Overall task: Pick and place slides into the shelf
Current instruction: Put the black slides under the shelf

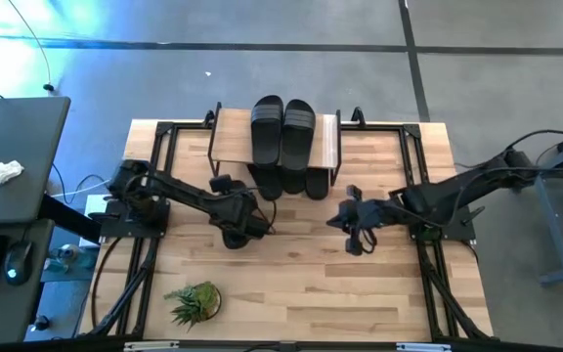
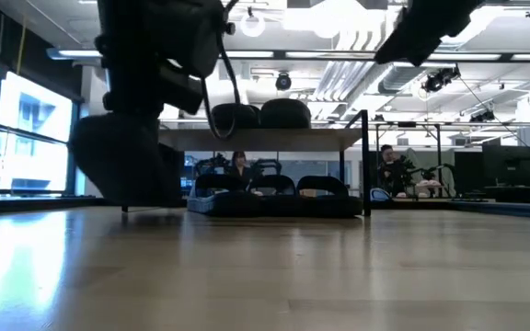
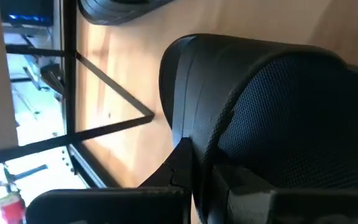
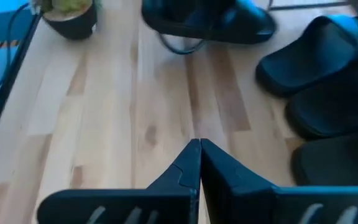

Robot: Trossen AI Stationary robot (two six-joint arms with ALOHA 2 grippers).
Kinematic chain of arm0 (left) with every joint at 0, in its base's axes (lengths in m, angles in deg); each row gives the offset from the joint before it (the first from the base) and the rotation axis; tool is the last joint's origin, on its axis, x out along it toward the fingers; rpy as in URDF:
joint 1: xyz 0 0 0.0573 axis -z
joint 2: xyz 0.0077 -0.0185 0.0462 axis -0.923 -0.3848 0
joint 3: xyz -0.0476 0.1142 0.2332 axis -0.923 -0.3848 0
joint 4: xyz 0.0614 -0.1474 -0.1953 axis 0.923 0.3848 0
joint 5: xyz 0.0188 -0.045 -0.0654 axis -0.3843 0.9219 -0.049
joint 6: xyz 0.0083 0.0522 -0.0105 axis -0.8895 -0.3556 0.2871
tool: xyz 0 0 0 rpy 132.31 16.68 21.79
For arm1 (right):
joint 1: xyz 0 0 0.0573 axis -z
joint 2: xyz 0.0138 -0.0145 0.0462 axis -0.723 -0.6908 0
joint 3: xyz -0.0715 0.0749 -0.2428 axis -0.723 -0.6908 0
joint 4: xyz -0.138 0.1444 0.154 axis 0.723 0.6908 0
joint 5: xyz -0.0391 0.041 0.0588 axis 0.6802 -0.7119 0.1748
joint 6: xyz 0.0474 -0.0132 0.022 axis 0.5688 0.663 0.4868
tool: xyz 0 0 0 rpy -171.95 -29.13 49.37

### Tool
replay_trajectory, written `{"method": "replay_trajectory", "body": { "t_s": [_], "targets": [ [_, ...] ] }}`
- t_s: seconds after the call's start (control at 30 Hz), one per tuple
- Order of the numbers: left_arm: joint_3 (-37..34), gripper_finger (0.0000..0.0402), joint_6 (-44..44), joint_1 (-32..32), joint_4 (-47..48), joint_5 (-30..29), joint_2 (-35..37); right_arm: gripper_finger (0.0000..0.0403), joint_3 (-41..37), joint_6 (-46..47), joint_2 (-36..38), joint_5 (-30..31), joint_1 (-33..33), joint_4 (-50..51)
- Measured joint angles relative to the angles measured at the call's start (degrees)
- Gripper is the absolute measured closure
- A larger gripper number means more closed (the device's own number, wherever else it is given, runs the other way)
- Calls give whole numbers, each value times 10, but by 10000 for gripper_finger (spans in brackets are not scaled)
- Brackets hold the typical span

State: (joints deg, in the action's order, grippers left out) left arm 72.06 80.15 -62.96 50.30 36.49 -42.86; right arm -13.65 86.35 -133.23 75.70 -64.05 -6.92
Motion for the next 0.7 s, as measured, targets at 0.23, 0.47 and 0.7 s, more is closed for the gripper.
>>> {"method": "replay_trajectory", "body": {
  "t_s": [0.23,0.47,0.7],
  "targets": [
    [1,400,-13,-21,-33,-15,-42,403,-38,6,32,52,-15,3],
    [1,398,-24,-55,-58,-34,-46,403,-73,26,35,40,-15,-2],
    [1,399,-65,-100,-80,-46,-46,403,-81,31,35,31,-16,-5]
  ]
}}
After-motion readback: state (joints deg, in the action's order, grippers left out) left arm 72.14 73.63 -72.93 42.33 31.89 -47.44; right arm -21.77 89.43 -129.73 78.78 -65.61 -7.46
